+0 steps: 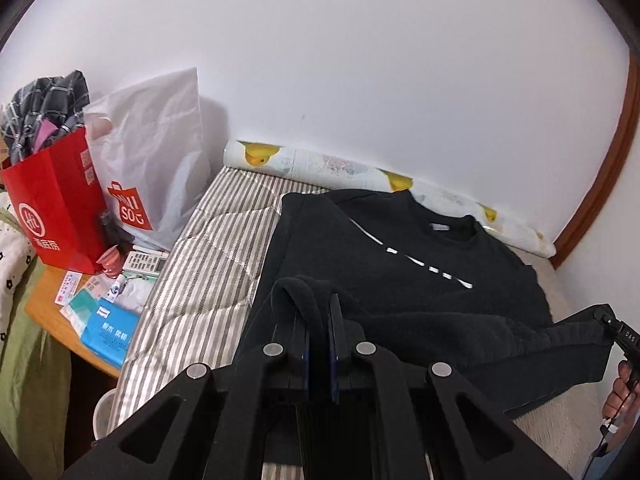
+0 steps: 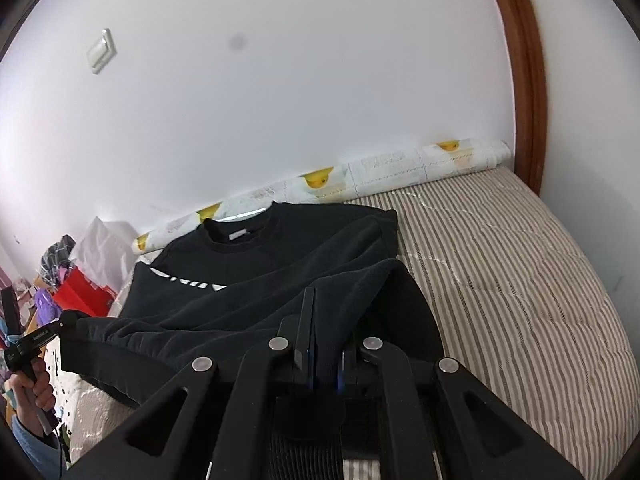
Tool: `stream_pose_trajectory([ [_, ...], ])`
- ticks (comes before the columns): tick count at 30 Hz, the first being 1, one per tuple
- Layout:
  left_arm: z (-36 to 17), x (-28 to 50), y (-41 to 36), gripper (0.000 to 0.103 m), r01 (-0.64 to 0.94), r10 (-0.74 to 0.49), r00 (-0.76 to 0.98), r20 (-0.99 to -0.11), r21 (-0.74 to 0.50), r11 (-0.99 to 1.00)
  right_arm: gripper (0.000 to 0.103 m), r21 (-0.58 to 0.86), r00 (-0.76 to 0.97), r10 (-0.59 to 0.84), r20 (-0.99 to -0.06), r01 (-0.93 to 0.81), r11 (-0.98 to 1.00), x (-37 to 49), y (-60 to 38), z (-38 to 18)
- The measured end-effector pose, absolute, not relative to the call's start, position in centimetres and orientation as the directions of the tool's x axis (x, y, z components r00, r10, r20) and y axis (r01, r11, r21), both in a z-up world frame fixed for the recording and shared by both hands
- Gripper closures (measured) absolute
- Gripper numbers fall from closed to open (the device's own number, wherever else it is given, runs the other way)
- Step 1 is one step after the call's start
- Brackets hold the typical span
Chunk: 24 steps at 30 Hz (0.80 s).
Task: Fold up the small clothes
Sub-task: 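Lift the hem with both grippers and fold it toward the collar, then lay the hem down and open both grippers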
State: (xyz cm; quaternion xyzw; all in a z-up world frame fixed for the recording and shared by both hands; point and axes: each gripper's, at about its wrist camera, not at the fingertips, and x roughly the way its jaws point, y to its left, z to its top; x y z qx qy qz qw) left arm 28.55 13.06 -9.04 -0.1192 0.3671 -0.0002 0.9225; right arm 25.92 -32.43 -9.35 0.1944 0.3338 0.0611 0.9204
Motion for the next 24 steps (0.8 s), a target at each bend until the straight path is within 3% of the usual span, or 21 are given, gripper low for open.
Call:
stream_pose_trajectory([
  [15, -13.5, 34.8, 12.8, 0.096, -0.096, -0.079, 0.654, -0.752, -0.187, 0.978, 0.096, 0.358, 0.675, 0.216, -0.706, 0.077, 0.93, 33.9, -32.2, -15.7],
  [24, -14.5, 35.3, 12.9, 0.092, -0.103, -0.079, 0.637, -0.767, -0.186, 0.977, 0.096, 0.305, 0.655, 0.179, -0.734, 0.082, 0.949, 34.3, -31.5, -16.6],
])
